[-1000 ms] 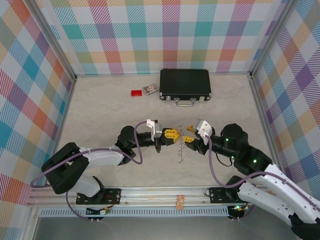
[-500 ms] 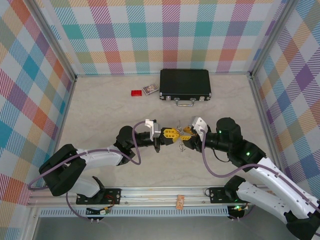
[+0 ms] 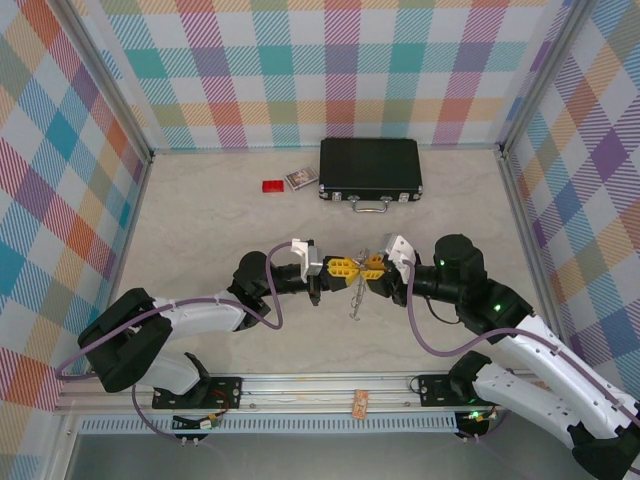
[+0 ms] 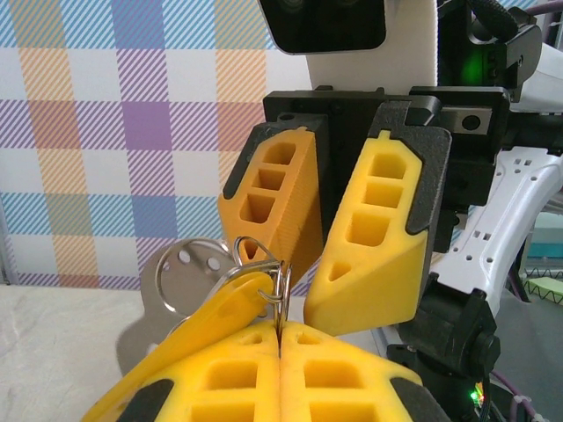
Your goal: Put the keys on the keyring
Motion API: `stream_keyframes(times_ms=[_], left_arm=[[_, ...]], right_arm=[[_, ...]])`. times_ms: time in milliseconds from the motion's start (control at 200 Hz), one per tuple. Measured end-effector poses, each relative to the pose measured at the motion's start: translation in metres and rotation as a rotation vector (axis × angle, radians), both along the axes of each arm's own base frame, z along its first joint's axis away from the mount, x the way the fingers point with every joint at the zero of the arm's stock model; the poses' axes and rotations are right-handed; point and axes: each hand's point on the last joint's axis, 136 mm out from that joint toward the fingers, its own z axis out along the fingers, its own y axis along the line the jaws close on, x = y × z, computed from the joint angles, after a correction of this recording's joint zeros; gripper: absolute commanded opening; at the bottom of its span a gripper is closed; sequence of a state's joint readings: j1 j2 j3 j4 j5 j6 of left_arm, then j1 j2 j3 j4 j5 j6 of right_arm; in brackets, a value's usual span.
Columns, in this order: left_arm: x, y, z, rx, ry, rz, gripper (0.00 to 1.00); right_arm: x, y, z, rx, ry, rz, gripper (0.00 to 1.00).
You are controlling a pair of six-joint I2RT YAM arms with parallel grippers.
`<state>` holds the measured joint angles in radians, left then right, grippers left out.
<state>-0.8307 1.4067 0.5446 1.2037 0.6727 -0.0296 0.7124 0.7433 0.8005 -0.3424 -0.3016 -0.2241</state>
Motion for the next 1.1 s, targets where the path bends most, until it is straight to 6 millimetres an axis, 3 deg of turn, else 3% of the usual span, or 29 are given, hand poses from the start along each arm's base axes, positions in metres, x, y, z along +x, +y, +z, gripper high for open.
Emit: stream_keyframes(times_ms=[155, 485, 535, 650, 740, 930, 1100], left_arm=[[0.000, 0.000, 0.000, 0.000, 0.000, -0.001, 0.00], [0.001, 0.001, 0.000, -0.001, 0.000, 0.003, 0.00], [0.001, 0.001, 0.000, -0.001, 0.000, 0.003, 0.13], [0.001, 0.001, 0.002, -0.005, 0.006, 0.009, 0.13], [0.003, 0.005, 0.005, -0.012, 0.021, 0.020, 0.32], [0.007, 0.017, 0.019, -0.032, 0.042, 0.060, 0.42], [0.010, 0.024, 0.019, 0.001, 0.024, 0.115, 0.47]], right_arm=[[0.000, 0.000, 0.000, 0.000, -0.004, 0.005, 0.00], [-0.001, 0.000, 0.001, -0.004, -0.018, 0.013, 0.00], [-0.001, 0.000, 0.002, -0.005, -0.021, 0.013, 0.00], [-0.001, -0.001, 0.002, -0.007, -0.030, 0.008, 0.00], [0.000, -0.002, 0.004, -0.006, -0.043, 0.002, 0.00], [0.003, -0.006, 0.005, -0.007, -0.047, -0.012, 0.00], [0.002, -0.008, 0.003, -0.011, -0.028, -0.006, 0.00]])
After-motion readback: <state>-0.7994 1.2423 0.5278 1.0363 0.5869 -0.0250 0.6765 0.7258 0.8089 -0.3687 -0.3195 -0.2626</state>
